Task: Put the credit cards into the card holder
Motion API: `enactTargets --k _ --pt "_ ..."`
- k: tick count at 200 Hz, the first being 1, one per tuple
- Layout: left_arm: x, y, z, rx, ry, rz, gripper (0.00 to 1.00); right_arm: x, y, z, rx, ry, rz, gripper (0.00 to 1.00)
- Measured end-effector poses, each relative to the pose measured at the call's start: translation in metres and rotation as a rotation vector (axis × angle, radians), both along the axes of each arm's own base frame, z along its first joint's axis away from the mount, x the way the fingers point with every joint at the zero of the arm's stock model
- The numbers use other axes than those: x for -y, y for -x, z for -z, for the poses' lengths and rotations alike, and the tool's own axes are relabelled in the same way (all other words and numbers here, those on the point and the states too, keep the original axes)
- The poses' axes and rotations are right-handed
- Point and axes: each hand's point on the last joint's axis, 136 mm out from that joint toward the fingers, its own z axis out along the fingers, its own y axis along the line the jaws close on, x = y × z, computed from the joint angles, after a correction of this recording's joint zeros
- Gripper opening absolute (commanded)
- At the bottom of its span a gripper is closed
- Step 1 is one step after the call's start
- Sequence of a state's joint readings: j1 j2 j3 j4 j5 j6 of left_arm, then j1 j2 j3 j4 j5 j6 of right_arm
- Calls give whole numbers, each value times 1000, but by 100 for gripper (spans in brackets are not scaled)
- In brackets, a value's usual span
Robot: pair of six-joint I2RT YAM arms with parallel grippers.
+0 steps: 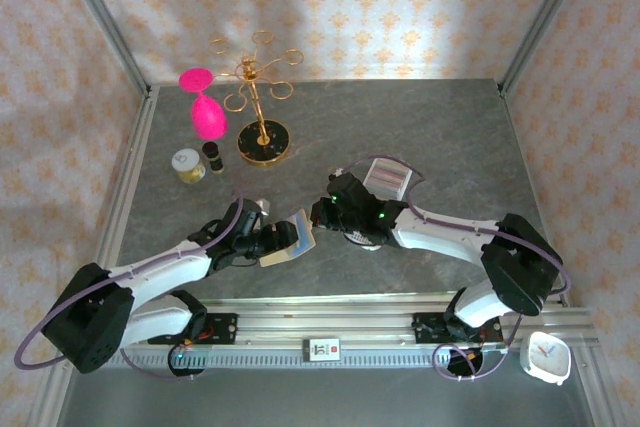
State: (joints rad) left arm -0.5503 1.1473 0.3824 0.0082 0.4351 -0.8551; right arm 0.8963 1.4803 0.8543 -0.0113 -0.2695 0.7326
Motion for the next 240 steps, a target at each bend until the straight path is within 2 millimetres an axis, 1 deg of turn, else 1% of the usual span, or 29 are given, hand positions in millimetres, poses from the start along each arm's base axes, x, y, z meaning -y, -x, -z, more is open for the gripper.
enactTargets --k 21,46,79,130,200,231,240 --pt "1 -1 1 -2 2 3 82 0 0 0 1 -2 0 0" --pt "1 0 5 -11 -5 3 81 0 0 0 1 -2 1 0" --pt "0 0 10 -19 -28 12 72 0 -1 0 3 0 4 0" --pt "-6 -3 10 -10 -69 6 63 8 -8 2 15 26 62 0" --pt "-22 -5 0 47 -116 -54 56 25 -14 5 11 55 172 0" --pt "-31 -1 5 38 -148 -76 51 29 -14 8 6 61 193 0" --pt "-34 1 8 31 -161 -82 47 30 -14 8 4 62 197 0"
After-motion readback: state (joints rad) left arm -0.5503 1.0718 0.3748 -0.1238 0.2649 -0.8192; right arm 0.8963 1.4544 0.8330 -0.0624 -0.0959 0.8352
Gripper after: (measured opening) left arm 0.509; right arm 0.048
